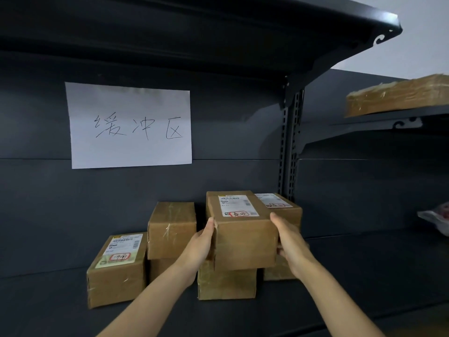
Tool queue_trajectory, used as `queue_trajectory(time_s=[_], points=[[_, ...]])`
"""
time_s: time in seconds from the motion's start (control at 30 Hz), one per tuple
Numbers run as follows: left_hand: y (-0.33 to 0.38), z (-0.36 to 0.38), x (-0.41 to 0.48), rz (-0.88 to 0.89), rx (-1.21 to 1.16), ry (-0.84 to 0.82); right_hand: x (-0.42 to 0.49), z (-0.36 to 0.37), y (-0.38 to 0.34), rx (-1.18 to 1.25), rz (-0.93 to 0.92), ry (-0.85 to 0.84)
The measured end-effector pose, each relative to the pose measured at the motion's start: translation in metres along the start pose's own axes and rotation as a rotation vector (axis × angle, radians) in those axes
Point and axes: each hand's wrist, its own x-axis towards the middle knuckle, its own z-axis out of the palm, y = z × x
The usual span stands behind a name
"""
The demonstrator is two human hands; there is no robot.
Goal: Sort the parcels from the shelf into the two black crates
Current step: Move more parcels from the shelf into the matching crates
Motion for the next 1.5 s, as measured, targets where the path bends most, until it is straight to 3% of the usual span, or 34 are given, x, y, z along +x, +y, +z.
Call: queue_trajectory(time_s=[0.57,1.0,1.33,1.5], points=[[-0.008,-0.028,-0.021,0.302,-0.156,-0.107,-0.039,0.018,0.008,0.102,-0.347,-0.039],[-0.009,-0.12,-0.058,0.458,-0.203,0.141,-0.046,0.105,0.003,-0.003,-0.43,-0.278],[-0.059,-0.254,-0.112,0.352,-0.116,0.446,-0.072,0.239,0.029,0.01,-0.331,-0.652],[-0.096,-0.305,-0.139,0.22,-0.017,0.478,-0.087,0.293,0.056,-0.118,-0.274,-0.765]])
